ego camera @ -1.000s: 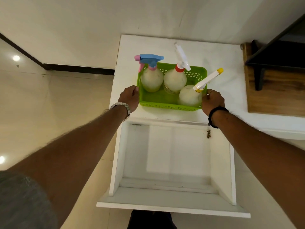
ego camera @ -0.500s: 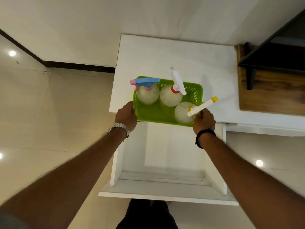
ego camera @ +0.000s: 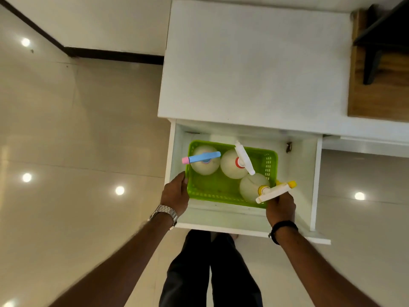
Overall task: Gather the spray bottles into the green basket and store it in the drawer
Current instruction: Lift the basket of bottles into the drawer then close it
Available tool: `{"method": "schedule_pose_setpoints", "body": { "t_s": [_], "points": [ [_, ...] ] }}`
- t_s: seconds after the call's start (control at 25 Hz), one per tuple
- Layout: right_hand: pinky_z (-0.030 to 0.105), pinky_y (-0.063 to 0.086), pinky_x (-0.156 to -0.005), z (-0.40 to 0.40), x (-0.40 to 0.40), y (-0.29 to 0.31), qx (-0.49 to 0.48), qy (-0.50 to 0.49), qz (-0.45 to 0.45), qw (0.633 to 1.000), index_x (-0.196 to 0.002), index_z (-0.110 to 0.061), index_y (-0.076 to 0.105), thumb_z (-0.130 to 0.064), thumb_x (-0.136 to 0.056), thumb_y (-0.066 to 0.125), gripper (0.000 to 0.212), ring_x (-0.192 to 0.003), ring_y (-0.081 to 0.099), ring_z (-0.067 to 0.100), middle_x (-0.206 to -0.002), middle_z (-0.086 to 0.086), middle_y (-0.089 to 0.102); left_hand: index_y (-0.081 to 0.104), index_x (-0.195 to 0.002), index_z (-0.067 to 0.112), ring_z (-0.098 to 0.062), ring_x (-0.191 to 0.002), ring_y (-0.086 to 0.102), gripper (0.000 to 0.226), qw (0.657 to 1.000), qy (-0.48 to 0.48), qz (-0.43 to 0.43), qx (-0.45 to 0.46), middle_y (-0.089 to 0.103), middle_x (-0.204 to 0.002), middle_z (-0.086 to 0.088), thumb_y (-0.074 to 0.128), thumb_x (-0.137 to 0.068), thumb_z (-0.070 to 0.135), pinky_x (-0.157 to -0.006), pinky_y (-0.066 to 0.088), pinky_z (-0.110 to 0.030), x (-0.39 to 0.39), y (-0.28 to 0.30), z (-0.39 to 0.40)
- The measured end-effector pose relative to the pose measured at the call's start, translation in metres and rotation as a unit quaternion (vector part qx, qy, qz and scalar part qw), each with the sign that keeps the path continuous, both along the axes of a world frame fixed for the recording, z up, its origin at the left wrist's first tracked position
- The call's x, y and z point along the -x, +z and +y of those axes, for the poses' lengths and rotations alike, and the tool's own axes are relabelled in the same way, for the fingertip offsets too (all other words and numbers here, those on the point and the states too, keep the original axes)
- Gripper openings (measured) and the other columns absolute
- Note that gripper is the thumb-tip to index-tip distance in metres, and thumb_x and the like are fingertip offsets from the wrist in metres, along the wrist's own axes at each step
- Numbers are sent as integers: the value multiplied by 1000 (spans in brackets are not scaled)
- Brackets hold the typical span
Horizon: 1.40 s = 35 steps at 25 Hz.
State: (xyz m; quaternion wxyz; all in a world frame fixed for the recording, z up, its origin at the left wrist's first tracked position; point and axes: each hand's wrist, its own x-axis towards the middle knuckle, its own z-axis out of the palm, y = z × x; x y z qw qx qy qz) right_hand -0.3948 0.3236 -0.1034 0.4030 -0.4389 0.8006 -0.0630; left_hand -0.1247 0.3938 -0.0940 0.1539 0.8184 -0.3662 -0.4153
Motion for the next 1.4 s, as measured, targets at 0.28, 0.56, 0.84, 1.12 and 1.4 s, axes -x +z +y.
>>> {"method": "schedule_pose_setpoints", "body": {
  "t_s": [0.28, 0.56, 0.84, 1.12, 1.4],
  "points": [
    [32, 44, -73, 24, 15, -60, -81, 9, -57, 995, -93, -17, 69, -8, -97, 53, 18, -93, 66, 36, -92, 8, 71, 64, -106, 1, -44, -96, 62, 21, 990, -44, 1, -134, 69, -102, -22, 46, -98, 6, -79, 47, -45, -1, -59, 22],
    [34, 47, -77, 22, 12, -129, -125, 16, -53, 991, -105, -11, 74, -10, -95, 58, 19, -91, 65, 30, -102, 15, 74, 62, -96, 5, -40, -93, 61, 19, 981, 4, -17, -196, 65, -96, -22, 44, -95, 3, -70, 39, -35, -1, -123, 27],
    [32, 43, -70, 26, 10, -173, -131, 27, -21, 991, -74, -18, 63, -16, -96, 54, 24, -77, 59, 27, -77, 4, 65, 53, -128, -2, -39, -105, 60, 37, 968, 123, 44, -213, 60, -113, -27, 37, -95, -3, -65, 44, -30, 13, -169, 40],
    [30, 38, -72, 28, 15, -196, -144, 95, 12, 985, -82, -17, 64, -13, -98, 52, 20, -85, 60, 34, -87, 8, 64, 58, -130, 11, -31, -99, 62, 44, 965, 121, 85, -216, 65, -111, -19, 35, -95, -4, -71, 45, -25, 20, -188, 39],
    [36, 51, -89, 22, 21, -192, -137, 129, -47, 981, -119, -12, 69, -8, -99, 52, 27, -106, 63, 35, -114, 14, 70, 55, -125, 5, -27, -95, 55, 30, 968, -16, 42, -245, 55, -99, -7, 39, -101, 9, -79, 40, -29, 18, -174, 43]
  ]
}}
